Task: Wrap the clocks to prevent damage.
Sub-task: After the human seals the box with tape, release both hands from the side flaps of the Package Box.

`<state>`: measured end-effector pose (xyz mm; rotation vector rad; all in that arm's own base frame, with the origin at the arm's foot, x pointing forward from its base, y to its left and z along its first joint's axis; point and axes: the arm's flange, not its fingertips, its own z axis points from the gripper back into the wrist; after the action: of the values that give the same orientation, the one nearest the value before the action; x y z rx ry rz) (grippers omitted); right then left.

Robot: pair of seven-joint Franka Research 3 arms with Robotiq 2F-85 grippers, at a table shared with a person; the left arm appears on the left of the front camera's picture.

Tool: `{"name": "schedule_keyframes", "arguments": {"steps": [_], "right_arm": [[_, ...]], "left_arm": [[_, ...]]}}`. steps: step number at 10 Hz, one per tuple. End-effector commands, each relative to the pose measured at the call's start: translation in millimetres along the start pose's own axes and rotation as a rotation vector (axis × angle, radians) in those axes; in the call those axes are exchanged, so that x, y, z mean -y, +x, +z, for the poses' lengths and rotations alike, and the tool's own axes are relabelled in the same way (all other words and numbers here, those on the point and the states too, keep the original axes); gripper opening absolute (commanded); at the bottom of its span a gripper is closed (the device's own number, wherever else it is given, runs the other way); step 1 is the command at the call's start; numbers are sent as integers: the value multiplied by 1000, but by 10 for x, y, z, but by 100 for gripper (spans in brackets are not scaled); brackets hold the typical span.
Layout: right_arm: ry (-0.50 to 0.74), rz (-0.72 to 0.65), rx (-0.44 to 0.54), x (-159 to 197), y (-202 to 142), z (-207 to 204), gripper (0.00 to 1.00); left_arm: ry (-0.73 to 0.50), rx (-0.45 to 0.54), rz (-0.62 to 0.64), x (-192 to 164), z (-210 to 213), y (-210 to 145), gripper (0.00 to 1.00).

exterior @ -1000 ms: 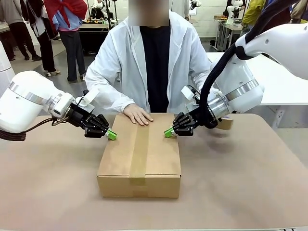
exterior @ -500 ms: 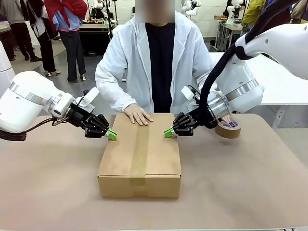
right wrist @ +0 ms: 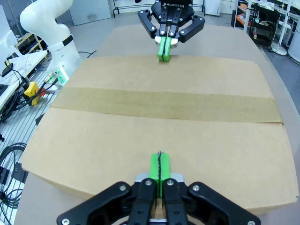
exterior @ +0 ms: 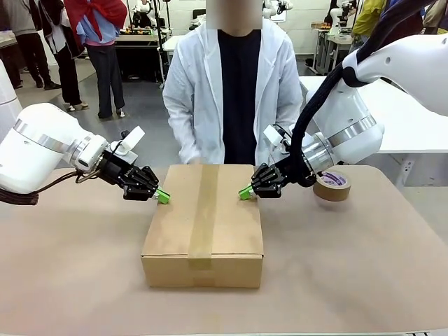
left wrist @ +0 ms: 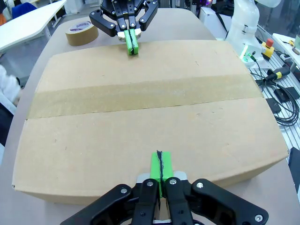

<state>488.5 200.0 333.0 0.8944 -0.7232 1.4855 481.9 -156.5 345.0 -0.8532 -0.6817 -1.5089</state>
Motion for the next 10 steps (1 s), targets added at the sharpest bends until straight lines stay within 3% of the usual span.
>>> {"name": "schedule_keyframes", "arguments": {"steps": [1,4,5,7,10], "right_arm": [[-1,-5,-5,4,-33,-26,1],[0,0,0,0,0,0,1],[-52,17,-54,-101,185,216,1],[-91,1,-146,-571,602,680,1],[-195,-24,-255,-1396,1271,1198,1]], "left_arm": [[0,-2,-1,0,-14,-13,0],[0,0,0,0,0,0,0],[-34,-91,1,-22,248,136,0],[60,-174,-17,169,885,564,0],[77,-229,-24,530,1641,1053,0]]}}
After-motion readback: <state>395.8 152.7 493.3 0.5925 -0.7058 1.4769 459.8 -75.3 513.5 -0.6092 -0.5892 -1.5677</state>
